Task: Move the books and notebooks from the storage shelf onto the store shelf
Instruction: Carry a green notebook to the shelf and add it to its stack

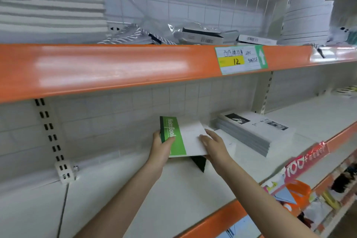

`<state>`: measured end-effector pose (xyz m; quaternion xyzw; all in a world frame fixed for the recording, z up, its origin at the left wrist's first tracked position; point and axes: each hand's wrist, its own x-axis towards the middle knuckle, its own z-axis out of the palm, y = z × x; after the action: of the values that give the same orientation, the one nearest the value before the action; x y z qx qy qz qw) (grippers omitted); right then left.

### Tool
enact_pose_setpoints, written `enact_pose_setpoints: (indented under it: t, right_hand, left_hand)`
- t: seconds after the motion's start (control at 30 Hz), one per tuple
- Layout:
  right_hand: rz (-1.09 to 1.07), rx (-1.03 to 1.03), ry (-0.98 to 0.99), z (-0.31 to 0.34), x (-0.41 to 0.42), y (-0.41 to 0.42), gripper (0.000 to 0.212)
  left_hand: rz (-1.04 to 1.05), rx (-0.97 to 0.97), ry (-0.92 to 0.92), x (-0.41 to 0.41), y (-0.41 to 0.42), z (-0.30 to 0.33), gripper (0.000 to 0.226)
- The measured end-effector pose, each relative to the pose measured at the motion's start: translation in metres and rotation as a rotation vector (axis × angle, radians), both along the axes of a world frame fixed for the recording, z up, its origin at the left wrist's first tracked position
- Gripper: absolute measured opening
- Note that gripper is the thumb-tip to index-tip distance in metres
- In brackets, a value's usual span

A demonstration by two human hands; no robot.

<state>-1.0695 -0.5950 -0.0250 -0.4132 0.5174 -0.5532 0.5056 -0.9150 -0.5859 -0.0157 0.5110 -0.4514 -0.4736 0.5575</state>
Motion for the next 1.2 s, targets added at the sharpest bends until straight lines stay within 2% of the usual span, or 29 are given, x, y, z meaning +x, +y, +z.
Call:
enact_pose_setpoints:
  t: [0.13,0.27,0.4,0.53,0.67,0.77,0.87,0.93,1.2]
  right_hand:
    - [0.045,-0.003,0.030,0.001,-0.024,-0.027,0.039]
    - [0.121,-0.027,0.026,0.009,-0.055,-0.050,0.027]
    - [0.179,-0.088,0.100,0.012,-0.088,-0.068,0.040]
    - [0.240,-0.150,0.215,0.004,-0.110,-0.086,0.040]
    - [0.274,-0.156,0.325,-0.011,-0.118,-0.099,0.040]
    - [0.311,-0.162,0.324,-0.020,-0.122,-0.105,0.040]
    - [0.360,-0.179,0.344,-0.027,-0.127,-0.108,0.036]
    - [0.379,-0.175,0.381,-0.035,-0.129,-0.113,0.035]
    - [0.426,-0.180,0.407,-0.055,-0.129,-0.116,0.042]
  left_hand:
    - [0.068,0.034,0.040,-0.027,-0.016,0.001,0.045]
    - [0.155,0.075,0.125,-0.063,-0.031,0.006,0.048]
    - [0.221,0.062,0.108,-0.096,-0.043,0.005,0.040]
    - [0.361,0.067,0.108,-0.121,-0.055,-0.010,0.035]
    - [0.528,0.085,-0.017,-0.119,-0.097,-0.073,0.069]
    - [0.572,0.149,-0.090,-0.121,-0.098,-0.084,0.059]
    - [0.575,0.152,-0.104,-0.137,-0.076,-0.055,0.052]
    - [0.584,0.130,-0.098,-0.145,-0.067,-0.041,0.032]
    - [0.538,0.170,-0.147,-0.145,-0.065,-0.047,0.041]
